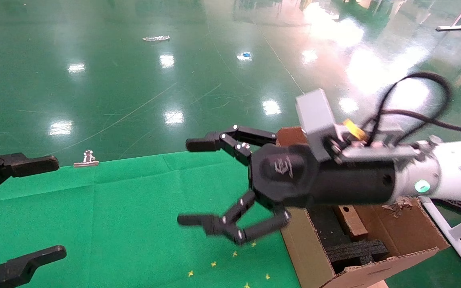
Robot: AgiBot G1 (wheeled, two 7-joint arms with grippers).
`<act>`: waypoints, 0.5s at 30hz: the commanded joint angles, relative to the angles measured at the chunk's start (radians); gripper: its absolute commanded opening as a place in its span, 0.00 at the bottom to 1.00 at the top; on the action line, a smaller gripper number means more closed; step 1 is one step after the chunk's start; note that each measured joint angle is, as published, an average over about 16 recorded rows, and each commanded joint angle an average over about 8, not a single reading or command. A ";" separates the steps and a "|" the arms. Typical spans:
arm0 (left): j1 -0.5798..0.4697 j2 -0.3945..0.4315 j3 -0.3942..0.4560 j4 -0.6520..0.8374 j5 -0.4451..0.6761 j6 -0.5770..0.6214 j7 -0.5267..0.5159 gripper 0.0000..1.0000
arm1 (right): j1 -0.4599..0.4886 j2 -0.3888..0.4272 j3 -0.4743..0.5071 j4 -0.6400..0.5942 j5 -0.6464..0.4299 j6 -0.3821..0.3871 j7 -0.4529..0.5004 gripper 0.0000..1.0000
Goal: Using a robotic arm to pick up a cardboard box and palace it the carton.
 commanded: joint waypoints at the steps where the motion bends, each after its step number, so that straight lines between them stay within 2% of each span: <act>1: 0.000 0.000 0.000 0.000 0.000 0.000 0.000 1.00 | -0.040 0.003 0.041 0.036 0.020 -0.008 -0.015 1.00; 7: 0.000 0.000 0.000 0.000 0.000 0.000 0.000 1.00 | -0.091 0.007 0.091 0.078 0.045 -0.017 -0.028 1.00; 15: 0.000 0.000 0.000 0.000 0.000 0.000 0.000 1.00 | -0.071 0.006 0.072 0.061 0.037 -0.014 -0.023 1.00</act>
